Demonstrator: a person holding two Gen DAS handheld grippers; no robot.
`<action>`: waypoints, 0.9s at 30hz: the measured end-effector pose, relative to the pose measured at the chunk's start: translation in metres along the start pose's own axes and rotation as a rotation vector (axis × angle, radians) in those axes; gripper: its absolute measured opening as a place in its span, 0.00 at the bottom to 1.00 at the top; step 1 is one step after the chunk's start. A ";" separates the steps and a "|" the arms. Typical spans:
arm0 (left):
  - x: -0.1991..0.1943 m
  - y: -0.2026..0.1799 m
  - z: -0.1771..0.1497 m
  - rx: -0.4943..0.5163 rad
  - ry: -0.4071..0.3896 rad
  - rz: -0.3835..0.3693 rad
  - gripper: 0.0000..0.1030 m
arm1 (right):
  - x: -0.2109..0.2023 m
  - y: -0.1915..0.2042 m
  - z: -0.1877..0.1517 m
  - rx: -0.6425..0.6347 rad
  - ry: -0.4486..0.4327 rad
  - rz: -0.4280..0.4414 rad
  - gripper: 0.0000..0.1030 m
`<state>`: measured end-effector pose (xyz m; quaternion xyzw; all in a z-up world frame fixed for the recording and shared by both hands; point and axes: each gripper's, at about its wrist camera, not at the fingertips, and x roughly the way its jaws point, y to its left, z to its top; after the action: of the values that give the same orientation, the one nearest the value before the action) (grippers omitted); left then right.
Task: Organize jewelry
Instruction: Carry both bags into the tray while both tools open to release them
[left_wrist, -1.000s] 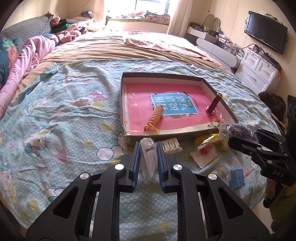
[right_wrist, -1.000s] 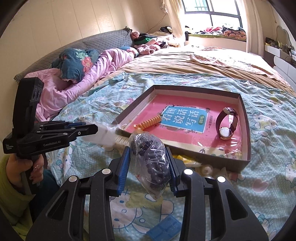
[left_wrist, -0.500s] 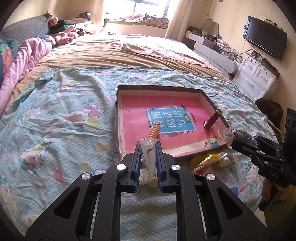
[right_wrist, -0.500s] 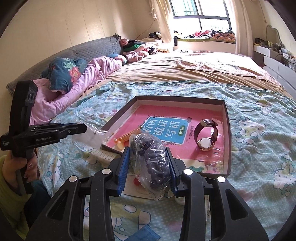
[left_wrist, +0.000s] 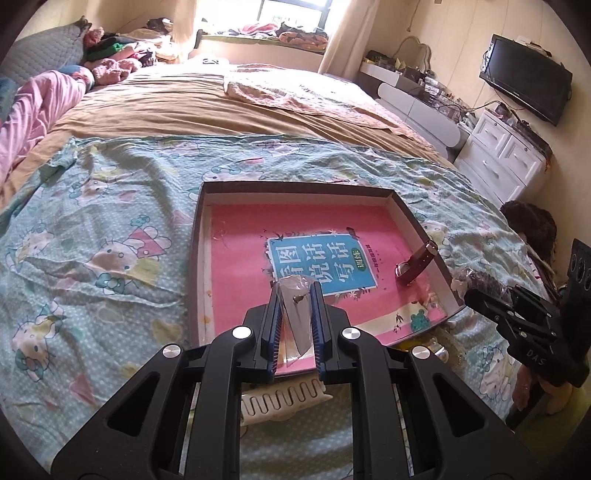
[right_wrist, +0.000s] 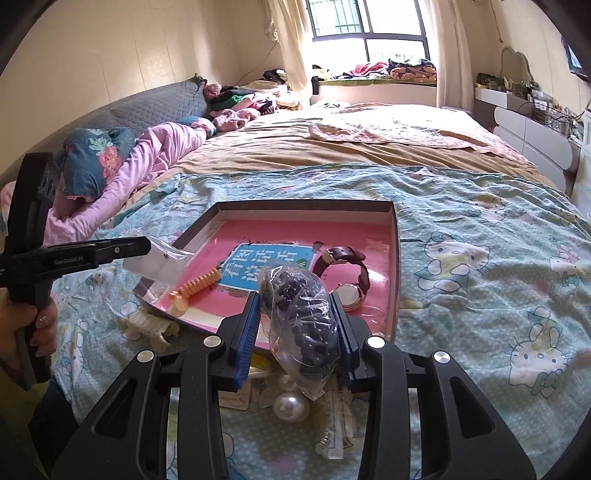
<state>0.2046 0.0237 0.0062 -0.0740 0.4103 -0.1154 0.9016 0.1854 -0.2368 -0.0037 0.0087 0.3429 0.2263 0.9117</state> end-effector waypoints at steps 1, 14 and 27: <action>0.004 -0.001 0.000 0.000 0.006 -0.005 0.08 | 0.002 -0.003 -0.001 0.001 0.004 -0.011 0.34; 0.039 -0.010 -0.007 0.025 0.059 -0.049 0.08 | 0.029 -0.015 -0.005 -0.001 0.061 -0.031 0.34; 0.052 0.009 -0.010 -0.019 0.071 -0.028 0.09 | 0.056 -0.004 -0.002 -0.059 0.113 0.006 0.34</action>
<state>0.2320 0.0183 -0.0400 -0.0841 0.4419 -0.1268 0.8841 0.2235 -0.2173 -0.0407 -0.0300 0.3868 0.2395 0.8900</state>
